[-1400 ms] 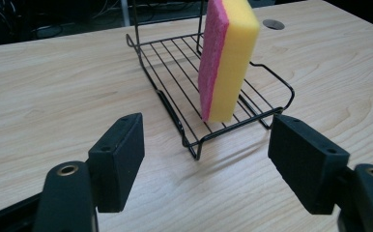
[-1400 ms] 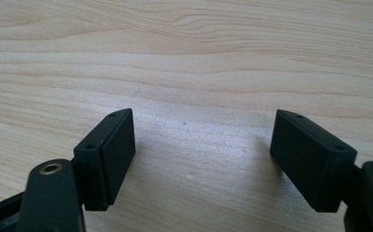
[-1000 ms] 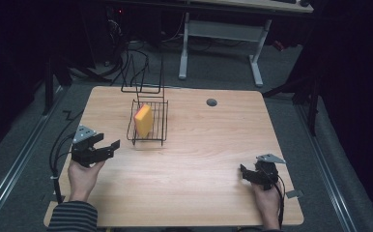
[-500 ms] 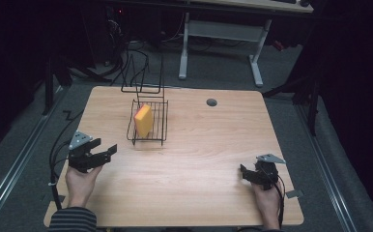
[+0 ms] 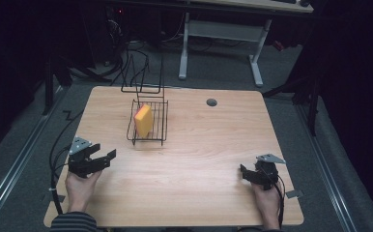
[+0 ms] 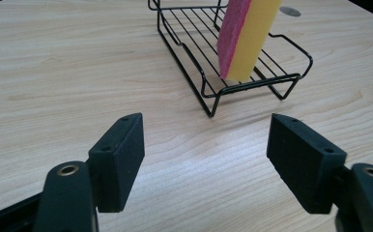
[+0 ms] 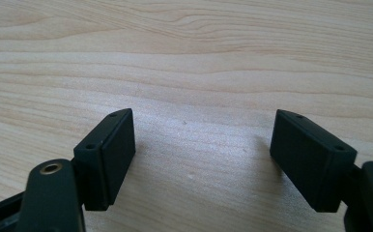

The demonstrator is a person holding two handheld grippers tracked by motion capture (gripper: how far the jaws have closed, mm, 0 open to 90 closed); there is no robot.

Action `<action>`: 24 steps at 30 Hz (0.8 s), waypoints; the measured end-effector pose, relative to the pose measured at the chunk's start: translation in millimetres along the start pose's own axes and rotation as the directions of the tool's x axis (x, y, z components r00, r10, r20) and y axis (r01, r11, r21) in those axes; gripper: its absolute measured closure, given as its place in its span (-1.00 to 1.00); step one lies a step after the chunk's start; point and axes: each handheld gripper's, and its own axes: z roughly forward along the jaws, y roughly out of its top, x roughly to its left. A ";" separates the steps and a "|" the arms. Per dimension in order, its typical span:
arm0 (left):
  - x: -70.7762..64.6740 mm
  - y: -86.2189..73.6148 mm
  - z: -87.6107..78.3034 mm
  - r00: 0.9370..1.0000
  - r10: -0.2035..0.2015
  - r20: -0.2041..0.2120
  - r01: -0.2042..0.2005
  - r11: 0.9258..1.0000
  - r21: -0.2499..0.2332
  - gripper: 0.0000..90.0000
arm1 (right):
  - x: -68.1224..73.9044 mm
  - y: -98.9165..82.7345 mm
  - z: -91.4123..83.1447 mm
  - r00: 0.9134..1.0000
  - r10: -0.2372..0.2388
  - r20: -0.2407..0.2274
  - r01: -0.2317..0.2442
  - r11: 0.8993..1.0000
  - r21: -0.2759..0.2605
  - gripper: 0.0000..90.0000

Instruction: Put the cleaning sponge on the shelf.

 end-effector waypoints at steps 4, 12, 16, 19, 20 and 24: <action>0.9 -4.2 0.8 1.000 -0.004 -0.001 0.004 1.000 0.011 -0.33 | 0.0 0.0 0.0 1.000 0.000 0.000 0.000 1.000 0.000 -0.46; 3.9 -13.3 4.1 1.000 -0.023 -0.004 0.023 0.999 0.028 -0.33 | 0.0 0.0 -0.1 1.000 0.000 0.000 0.000 1.000 0.000 -0.46; 5.2 -16.7 5.4 1.000 -0.028 -0.006 0.028 0.999 0.034 -0.33 | 0.1 0.0 -0.1 1.000 0.000 0.000 0.000 1.000 0.000 -0.46; 6.3 -19.9 6.7 0.999 -0.039 -0.008 0.039 0.999 0.037 -0.33 | 0.1 -0.1 -0.1 1.000 0.000 0.000 0.000 1.000 0.000 -0.46; 6.9 -21.1 7.1 0.999 -0.043 -0.006 0.043 0.998 0.040 -0.33 | 0.1 -0.1 -0.1 1.000 0.000 0.000 0.000 1.000 0.000 -0.46; 7.7 -24.9 8.8 0.999 -0.054 0.001 0.054 0.998 0.045 -0.33 | 0.2 -0.2 0.0 1.000 0.001 0.000 -0.001 1.000 -0.002 -0.46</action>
